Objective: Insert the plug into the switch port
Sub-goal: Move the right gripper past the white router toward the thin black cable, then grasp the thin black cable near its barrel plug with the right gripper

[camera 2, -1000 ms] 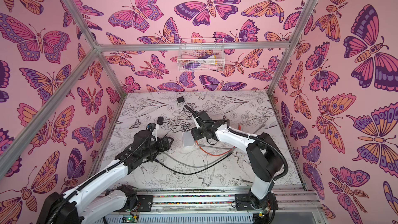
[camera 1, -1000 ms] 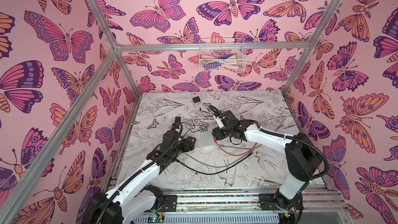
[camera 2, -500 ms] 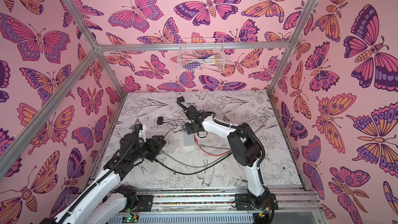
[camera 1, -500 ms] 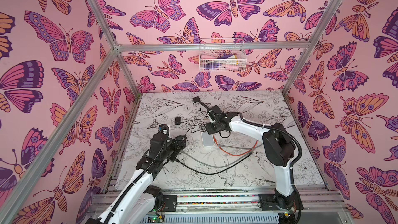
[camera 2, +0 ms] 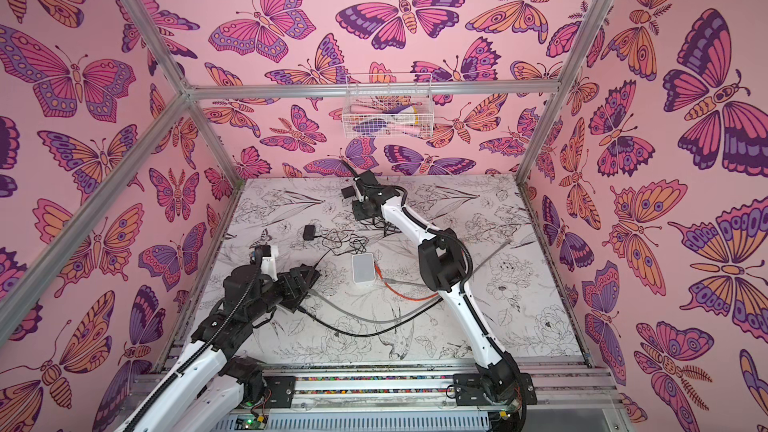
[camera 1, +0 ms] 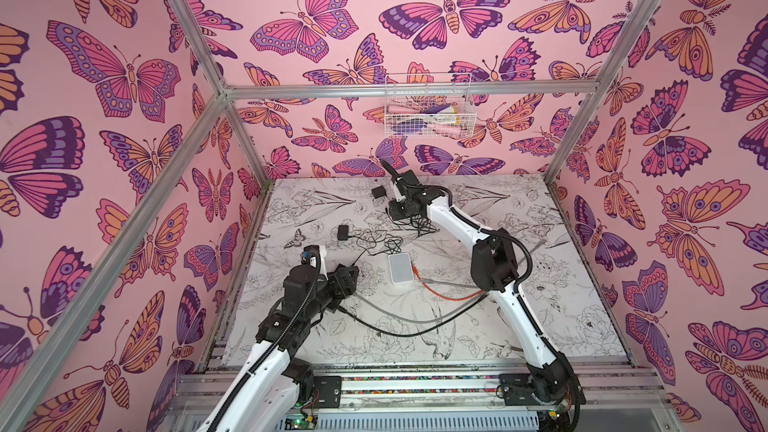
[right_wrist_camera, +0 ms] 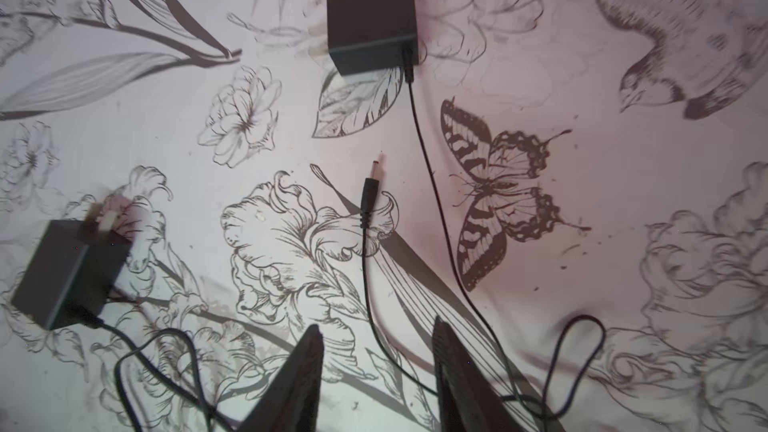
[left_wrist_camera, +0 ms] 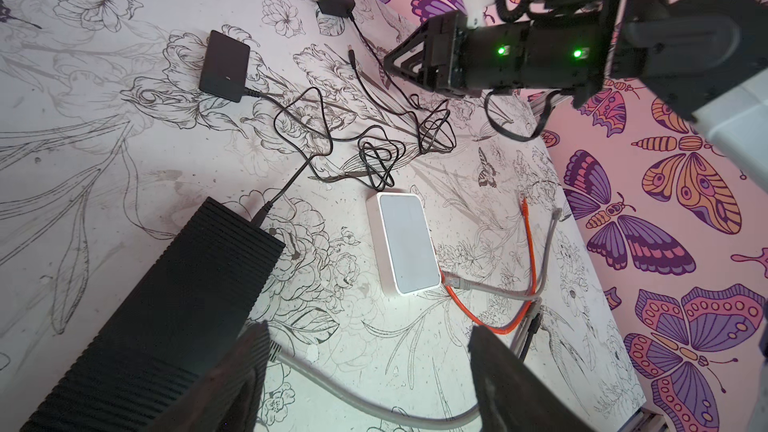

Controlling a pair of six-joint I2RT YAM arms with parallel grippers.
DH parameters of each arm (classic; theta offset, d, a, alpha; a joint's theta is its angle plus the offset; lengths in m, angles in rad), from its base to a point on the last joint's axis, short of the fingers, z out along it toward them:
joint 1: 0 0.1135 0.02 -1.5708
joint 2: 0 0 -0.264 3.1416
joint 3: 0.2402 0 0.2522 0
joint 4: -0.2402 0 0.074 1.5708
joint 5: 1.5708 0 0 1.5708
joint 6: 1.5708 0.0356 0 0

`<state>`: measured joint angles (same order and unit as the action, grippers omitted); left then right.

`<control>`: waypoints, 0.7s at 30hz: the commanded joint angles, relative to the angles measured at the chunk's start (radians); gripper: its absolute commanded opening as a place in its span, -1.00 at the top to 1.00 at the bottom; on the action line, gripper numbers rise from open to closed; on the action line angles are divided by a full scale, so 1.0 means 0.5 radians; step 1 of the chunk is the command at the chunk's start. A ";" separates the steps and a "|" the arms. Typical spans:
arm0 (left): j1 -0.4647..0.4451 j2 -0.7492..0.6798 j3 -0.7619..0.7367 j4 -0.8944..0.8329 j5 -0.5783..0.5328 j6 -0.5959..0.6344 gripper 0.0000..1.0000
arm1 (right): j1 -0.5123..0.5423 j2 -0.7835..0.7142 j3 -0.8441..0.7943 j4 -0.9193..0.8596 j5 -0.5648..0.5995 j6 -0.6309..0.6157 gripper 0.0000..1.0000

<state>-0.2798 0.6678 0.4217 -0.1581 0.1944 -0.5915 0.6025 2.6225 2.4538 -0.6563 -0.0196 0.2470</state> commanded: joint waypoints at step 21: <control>0.023 0.014 -0.009 -0.046 -0.005 0.060 -0.57 | -0.012 0.260 0.207 -0.569 0.178 -0.454 0.82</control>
<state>-0.2749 0.6720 0.4213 -0.1596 0.1940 -0.5808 0.6025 2.7209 2.5603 -0.8040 0.0154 0.0696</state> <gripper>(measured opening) 0.786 0.112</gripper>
